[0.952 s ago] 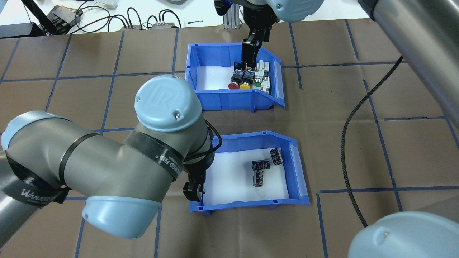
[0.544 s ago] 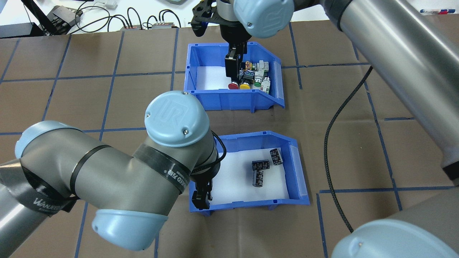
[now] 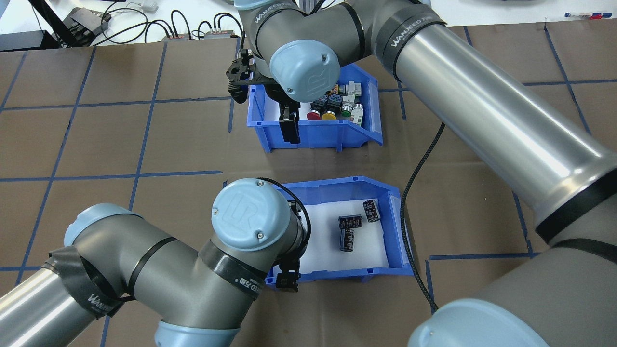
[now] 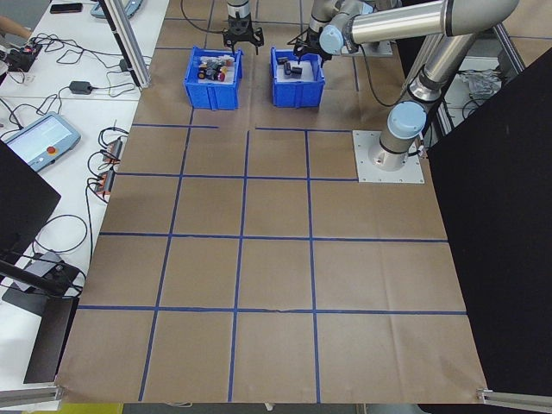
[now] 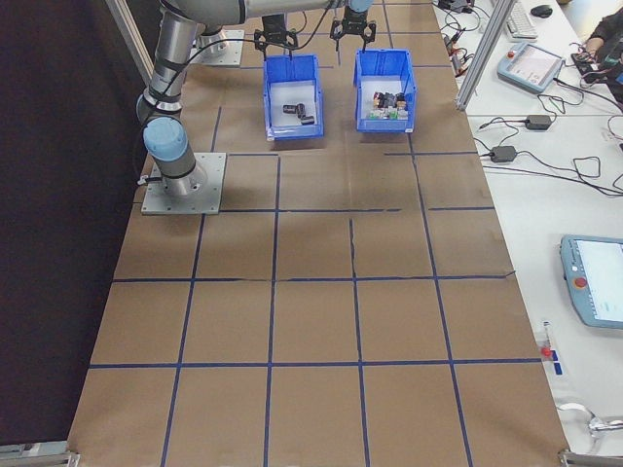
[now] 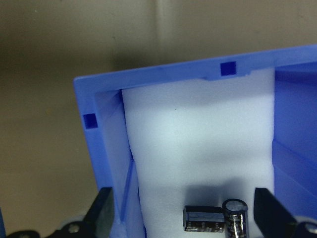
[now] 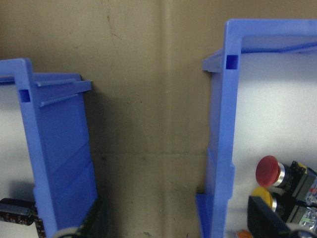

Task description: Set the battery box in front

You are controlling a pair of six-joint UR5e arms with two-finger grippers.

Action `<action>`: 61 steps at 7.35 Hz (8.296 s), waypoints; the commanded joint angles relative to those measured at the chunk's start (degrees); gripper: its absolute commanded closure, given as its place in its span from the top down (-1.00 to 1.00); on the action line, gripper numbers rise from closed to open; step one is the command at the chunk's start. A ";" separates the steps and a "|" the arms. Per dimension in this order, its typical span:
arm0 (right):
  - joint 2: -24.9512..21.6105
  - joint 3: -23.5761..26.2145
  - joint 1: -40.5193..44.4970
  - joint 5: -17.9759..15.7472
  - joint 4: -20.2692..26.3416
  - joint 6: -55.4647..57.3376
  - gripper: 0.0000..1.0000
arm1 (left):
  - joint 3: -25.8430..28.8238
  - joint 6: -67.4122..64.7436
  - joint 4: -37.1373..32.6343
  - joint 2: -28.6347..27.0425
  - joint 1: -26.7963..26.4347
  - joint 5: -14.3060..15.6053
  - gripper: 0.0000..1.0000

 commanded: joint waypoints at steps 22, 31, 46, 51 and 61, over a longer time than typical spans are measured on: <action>-6.15 4.52 -10.12 -4.25 -14.47 -9.36 -1.00 | -1.11 29.48 -11.25 7.82 9.78 -9.65 -1.00; -25.41 23.75 -40.44 -1.45 -9.87 -41.52 -1.00 | 21.07 24.67 -8.14 -14.06 20.47 -13.07 -1.00; -41.85 51.62 -46.89 0.06 -20.33 -49.03 -1.00 | 37.04 15.59 0.56 -33.63 13.09 8.36 0.71; -49.14 58.74 -45.23 0.85 -19.98 -48.33 -1.00 | 36.68 41.35 -7.05 -24.95 13.61 6.16 0.76; -48.28 62.53 -6.76 -1.69 -24.27 -5.57 -0.99 | 29.94 118.38 -29.94 -3.59 23.44 -4.12 0.99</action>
